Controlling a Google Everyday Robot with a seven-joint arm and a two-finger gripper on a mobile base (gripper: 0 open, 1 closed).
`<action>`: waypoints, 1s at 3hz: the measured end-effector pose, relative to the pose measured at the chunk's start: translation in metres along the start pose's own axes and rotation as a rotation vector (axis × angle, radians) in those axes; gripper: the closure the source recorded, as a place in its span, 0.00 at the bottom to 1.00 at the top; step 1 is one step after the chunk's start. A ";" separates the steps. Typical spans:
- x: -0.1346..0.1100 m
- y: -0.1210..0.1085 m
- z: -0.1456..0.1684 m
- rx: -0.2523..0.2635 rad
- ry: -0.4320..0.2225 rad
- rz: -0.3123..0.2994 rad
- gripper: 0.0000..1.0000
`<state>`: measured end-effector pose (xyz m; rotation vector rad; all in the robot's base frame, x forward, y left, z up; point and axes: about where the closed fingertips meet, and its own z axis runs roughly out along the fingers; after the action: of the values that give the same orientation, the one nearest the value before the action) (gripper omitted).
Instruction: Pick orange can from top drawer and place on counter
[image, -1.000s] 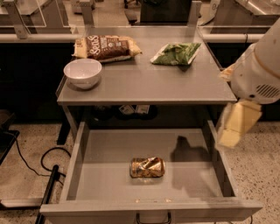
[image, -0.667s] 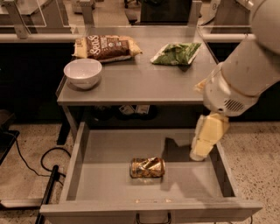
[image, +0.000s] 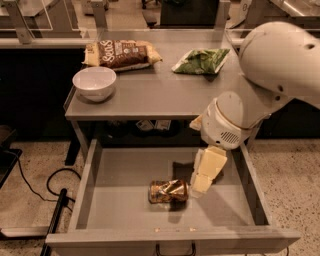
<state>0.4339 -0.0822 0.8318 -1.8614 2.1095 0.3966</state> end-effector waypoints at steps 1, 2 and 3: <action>0.000 0.000 0.002 -0.005 -0.003 0.002 0.00; -0.001 0.006 0.022 -0.024 -0.014 0.007 0.00; 0.004 0.012 0.059 -0.035 -0.031 0.044 0.00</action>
Offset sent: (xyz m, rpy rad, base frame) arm -0.0145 0.0272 -0.0541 0.0471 0.0586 0.0030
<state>0.4243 -0.0611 0.7757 -1.8186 2.1392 0.4723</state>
